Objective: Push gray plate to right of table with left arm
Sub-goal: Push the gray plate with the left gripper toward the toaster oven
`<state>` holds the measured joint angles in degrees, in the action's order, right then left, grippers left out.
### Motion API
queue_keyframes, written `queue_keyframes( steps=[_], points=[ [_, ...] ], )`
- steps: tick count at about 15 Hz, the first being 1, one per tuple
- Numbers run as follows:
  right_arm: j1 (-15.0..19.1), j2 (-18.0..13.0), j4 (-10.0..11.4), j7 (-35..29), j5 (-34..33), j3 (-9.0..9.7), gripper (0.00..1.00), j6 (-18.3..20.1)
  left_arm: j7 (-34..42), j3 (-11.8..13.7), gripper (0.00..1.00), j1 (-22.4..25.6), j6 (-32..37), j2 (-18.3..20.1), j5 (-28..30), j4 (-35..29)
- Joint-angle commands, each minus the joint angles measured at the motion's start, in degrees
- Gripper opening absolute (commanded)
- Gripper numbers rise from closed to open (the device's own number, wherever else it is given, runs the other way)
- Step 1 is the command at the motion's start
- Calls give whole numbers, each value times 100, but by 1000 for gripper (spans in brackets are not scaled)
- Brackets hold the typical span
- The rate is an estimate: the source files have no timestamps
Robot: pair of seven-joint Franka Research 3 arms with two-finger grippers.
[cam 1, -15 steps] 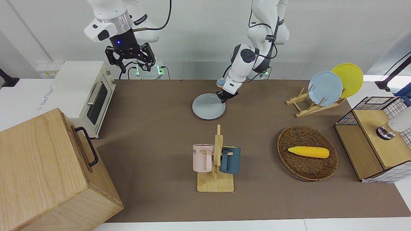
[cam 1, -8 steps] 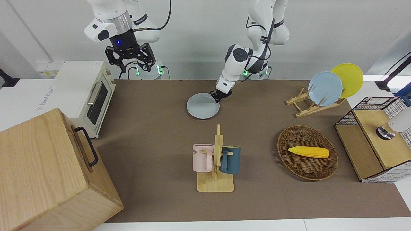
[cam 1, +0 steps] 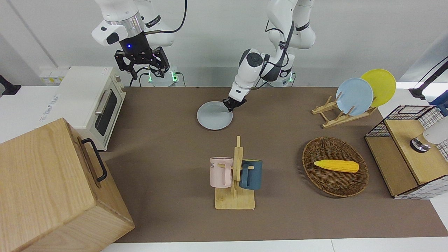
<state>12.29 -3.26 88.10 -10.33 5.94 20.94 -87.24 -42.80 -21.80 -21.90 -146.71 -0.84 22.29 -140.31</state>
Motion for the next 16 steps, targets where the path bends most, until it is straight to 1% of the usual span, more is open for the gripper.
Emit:
queue_keyframes(
  steps=[1, 6, 8, 14, 16],
  points=[
    [37, 36, -83, -12, 92, 24, 996, 31, -395, -123, 0, -139, -147, -303, 48, 310],
    [37, 36, -83, -12, 92, 15, 996, 31, -659, -237, 0, -279, -147, -417, 13, 539],
    [37, 36, -83, -12, 92, 15, 996, 31, -738, -237, 0, -367, -409, -566, 13, 575],
    [37, 36, -83, -12, 92, 15, 996, 31, -940, -237, 0, -604, -498, -865, -57, 847],
    [37, 36, -83, -12, 92, 15, 996, 31, -1089, -237, 0, -754, -778, -1057, -162, 865]
  ],
)
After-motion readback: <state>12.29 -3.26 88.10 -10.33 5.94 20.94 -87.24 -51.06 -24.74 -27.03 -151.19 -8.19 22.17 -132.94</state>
